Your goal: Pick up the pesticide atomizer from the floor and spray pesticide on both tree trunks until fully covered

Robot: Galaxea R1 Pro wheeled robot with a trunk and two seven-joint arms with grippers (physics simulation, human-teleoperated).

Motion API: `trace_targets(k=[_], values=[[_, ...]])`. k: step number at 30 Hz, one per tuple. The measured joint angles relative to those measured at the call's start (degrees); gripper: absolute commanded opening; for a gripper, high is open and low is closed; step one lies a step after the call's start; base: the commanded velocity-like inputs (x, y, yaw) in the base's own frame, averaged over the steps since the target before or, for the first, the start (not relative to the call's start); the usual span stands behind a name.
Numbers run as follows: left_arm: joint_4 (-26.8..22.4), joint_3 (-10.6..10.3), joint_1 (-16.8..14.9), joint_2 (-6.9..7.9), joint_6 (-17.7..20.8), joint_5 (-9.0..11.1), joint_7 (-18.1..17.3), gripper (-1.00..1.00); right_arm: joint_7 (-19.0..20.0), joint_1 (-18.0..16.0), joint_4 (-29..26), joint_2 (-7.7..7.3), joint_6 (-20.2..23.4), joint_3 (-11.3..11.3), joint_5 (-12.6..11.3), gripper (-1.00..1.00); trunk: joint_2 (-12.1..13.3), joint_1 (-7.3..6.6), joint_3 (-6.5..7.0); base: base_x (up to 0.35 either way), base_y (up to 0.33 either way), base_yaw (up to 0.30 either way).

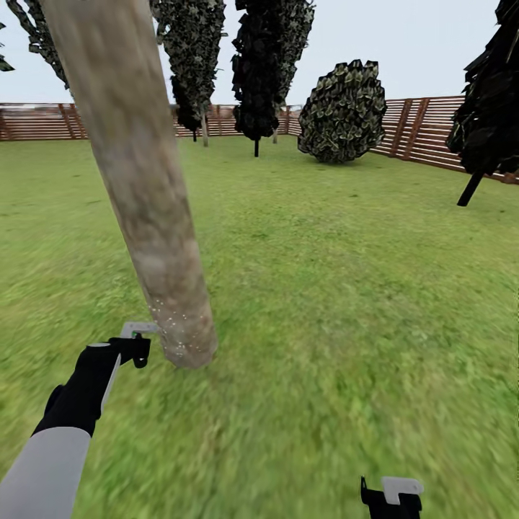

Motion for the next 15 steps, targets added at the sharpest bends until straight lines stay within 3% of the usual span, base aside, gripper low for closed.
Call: trace_targets(k=[5, 12, 15], values=[[0.1, 0.0, 0.0, 0.0, 0.0, -0.2, 0.2, -1.0, -0.1, 0.0, 0.0, -0.1, 0.0, -0.1, -0.1, 1.0, 0.0, 0.0, 0.0, 0.009, -0.274, 0.001], [1.0, 0.0, 0.2, 0.09, -0.2, -0.2, 0.5, -1.0, 0.0, 0.0, 0.0, -0.07, 0.0, -0.1, 0.0, 1.0, 0.0, 0.0, 0.0, 0.141, -0.265, 0.001], [1.0, 0.0, 0.3, 0.09, -0.2, -0.2, 0.6, -1.0, -0.1, 0.0, 0.0, -0.07, 0.0, -0.1, 0.0, 1.0, 0.0, 0.0, 0.0, 0.154, -0.263, 0.14]])
